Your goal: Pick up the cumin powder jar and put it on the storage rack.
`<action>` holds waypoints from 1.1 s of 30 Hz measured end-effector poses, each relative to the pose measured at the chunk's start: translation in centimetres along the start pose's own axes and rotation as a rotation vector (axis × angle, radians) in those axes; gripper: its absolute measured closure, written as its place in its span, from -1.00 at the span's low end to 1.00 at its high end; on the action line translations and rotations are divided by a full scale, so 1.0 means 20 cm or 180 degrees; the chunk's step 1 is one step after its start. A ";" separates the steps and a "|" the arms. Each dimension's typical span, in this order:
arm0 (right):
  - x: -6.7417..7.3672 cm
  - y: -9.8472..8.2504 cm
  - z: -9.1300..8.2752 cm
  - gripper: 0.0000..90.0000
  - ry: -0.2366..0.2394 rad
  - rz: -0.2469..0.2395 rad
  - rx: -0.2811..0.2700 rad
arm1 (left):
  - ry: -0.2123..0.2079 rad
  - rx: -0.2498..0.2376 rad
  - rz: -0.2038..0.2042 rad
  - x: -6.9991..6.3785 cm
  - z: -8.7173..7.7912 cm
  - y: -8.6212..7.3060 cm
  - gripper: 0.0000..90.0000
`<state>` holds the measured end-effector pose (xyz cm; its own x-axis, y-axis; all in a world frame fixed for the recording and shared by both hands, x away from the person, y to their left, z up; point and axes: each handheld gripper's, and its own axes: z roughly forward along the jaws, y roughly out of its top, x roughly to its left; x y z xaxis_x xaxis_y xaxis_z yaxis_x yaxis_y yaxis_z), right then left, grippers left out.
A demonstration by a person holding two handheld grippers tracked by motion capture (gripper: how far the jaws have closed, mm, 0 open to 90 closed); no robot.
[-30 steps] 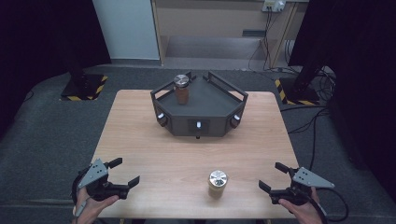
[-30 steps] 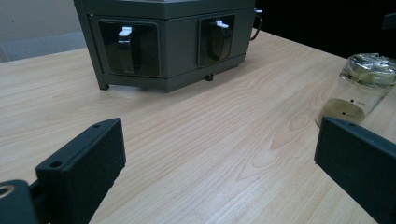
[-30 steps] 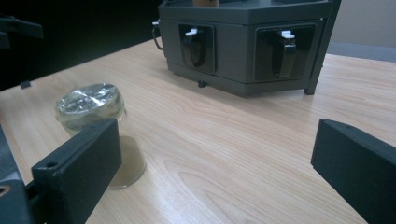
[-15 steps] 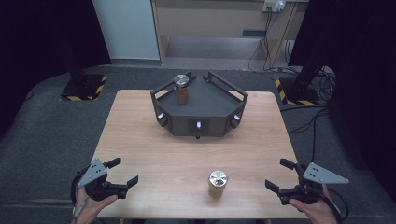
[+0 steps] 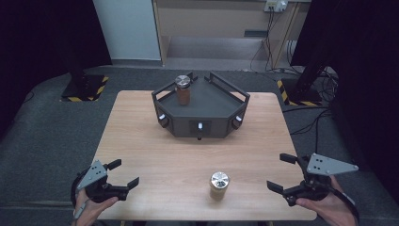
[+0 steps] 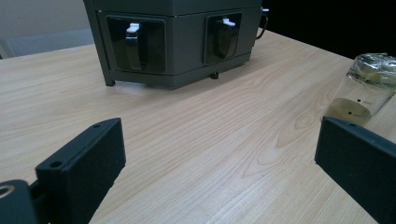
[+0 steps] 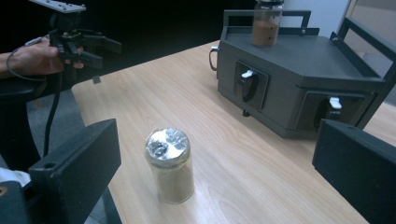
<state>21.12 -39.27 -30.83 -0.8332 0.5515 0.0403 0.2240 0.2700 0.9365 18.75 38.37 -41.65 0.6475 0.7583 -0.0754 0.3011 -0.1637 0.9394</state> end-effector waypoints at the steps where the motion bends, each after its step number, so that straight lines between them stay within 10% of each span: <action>1: -0.01 0.02 0.01 -0.96 0.0043 0.0018 0.0025 | 0.0004 -0.0001 -0.0003 0.00 0.00 0.00 -0.98; 12: 0.02 0.17 0.11 -0.94 0.0145 -0.0192 0.0269 | -0.0026 0.0021 0.0007 0.00 0.01 0.00 -0.98; 33: -0.02 0.20 0.38 -0.90 0.0522 -0.0372 0.0622 | -0.0046 0.0052 0.0015 0.00 0.02 0.01 -0.98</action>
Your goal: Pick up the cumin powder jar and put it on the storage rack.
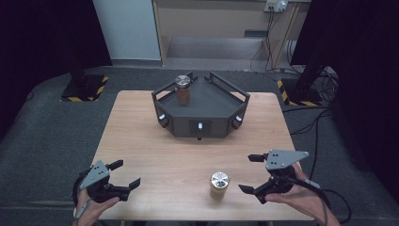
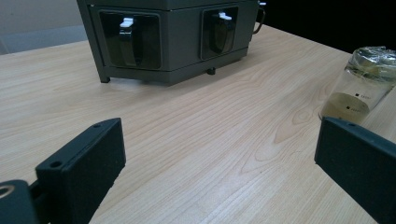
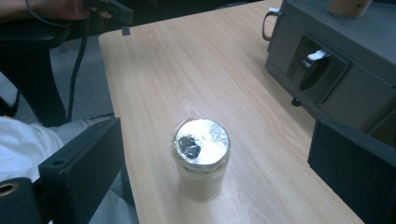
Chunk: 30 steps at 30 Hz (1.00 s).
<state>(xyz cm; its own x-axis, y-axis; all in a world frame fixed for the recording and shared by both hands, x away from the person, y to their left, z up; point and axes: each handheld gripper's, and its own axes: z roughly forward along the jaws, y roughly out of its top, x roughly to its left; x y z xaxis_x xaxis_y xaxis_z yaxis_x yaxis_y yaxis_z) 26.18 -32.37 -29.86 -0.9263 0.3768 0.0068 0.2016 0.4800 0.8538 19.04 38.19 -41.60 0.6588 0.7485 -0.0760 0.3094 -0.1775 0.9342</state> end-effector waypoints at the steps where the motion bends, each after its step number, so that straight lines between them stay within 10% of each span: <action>1: -0.01 0.00 0.01 -0.90 0.0022 0.0004 0.0008 | 0.0000 0.0001 -0.0002 0.00 0.00 0.00 -0.98; 30: -0.09 -0.05 0.46 -0.72 0.0299 -0.0019 0.0445 | -0.0016 0.0042 0.0039 0.00 0.01 0.01 -0.97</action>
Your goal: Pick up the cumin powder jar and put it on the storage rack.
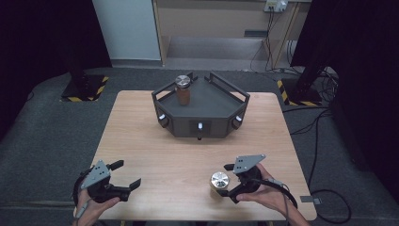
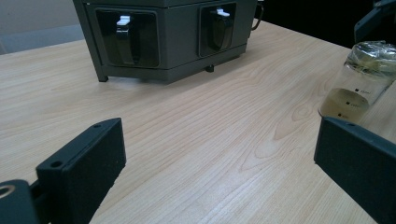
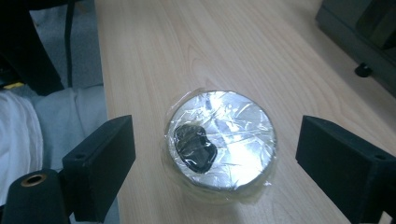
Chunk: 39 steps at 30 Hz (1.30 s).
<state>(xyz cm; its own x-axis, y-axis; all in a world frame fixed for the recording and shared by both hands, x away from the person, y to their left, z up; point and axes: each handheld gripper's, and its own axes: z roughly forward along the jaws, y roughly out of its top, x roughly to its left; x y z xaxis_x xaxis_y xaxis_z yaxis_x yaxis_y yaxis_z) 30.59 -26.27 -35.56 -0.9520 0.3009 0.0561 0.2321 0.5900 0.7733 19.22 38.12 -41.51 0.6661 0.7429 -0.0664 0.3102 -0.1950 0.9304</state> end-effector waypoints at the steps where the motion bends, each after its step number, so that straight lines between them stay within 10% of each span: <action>1: 0.00 0.00 0.01 -0.71 0.0002 -0.0010 0.0019 | -0.0003 0.0002 -0.0003 0.00 0.00 0.00 -0.97; 16: -0.02 0.02 0.10 -0.30 0.0022 -0.0144 0.0148 | -0.0021 -0.0006 -0.0015 0.01 0.00 0.00 -0.96; 39: -0.02 0.14 0.02 -0.27 -0.0115 -0.0123 0.0144 | -0.0018 -0.0018 -0.0018 0.01 0.00 0.00 -0.96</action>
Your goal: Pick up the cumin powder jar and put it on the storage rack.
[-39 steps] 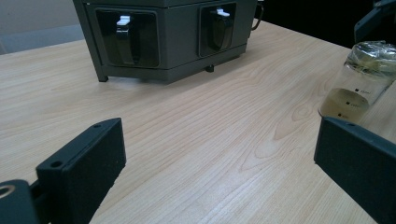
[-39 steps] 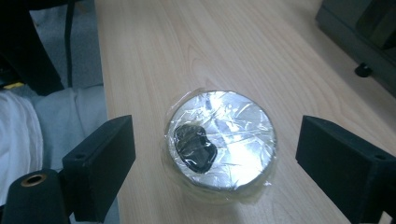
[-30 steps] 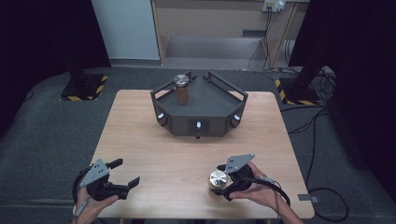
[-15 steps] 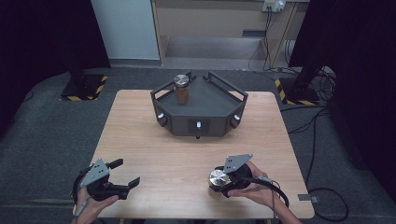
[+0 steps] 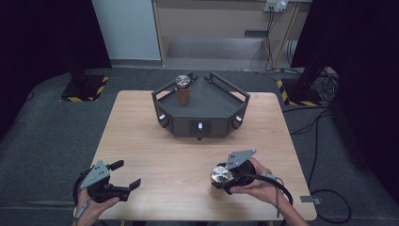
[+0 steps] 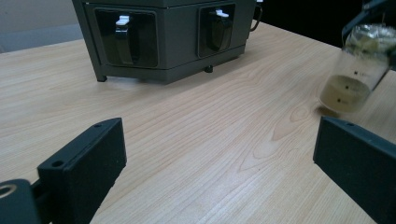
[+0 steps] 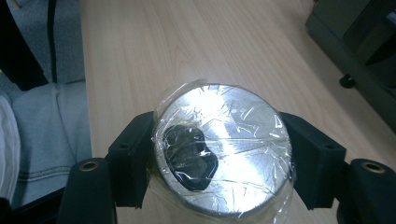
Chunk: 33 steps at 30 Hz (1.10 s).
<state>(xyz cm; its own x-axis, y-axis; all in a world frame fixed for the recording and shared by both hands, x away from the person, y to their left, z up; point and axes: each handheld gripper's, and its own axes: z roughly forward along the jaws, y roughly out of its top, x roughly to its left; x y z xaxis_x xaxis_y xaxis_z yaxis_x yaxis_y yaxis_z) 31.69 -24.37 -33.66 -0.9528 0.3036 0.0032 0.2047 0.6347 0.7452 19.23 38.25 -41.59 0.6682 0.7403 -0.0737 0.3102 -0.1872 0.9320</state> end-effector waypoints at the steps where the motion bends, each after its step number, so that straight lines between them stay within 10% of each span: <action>1: -0.01 0.01 -0.01 -0.27 -0.0008 0.0007 -0.0007 | -0.0001 0.0003 0.0003 0.00 0.00 0.00 -0.96; 33: -0.45 0.78 -0.29 -0.26 -0.0466 0.0180 0.0066 | -0.0020 -0.0007 -0.0034 0.01 0.00 0.00 -0.97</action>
<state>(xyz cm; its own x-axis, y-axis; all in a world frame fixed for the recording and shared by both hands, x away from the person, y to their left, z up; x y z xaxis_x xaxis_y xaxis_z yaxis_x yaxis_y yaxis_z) 42.24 -21.39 -18.15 -0.8970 0.4387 -0.0536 0.2632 0.6276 0.7327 19.33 38.37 -41.66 0.6690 0.7383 -0.0857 0.3159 -0.1780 0.9319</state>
